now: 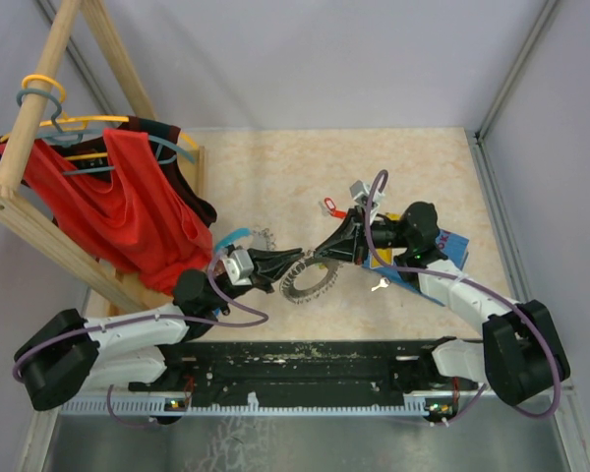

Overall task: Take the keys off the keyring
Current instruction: Remove the key from the keyring.

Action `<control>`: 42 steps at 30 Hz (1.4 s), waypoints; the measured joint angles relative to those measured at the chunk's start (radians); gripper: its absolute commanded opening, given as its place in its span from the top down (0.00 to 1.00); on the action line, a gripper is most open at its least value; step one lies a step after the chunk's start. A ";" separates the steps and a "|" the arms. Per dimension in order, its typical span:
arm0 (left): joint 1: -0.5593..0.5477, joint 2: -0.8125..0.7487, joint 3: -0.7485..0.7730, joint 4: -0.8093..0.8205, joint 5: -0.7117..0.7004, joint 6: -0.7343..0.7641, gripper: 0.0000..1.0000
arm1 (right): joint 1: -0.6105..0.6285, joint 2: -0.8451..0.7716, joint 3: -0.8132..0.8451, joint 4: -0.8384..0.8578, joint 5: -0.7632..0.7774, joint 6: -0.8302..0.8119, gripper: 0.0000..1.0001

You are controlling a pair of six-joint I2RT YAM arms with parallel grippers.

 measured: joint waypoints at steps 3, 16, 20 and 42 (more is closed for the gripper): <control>0.000 0.004 -0.006 0.011 0.014 0.000 1.00 | 0.000 0.000 -0.012 0.021 -0.006 0.009 1.00; -0.001 0.018 -0.017 0.072 0.043 0.051 1.00 | 0.000 0.000 -0.042 0.164 -0.022 0.084 1.00; -0.005 0.016 -0.017 0.082 0.046 0.068 1.00 | 0.001 0.000 -0.047 0.204 -0.027 0.104 1.00; -0.012 -0.060 -0.021 0.037 0.042 0.085 1.00 | 0.022 0.000 -0.060 0.323 -0.043 0.148 1.00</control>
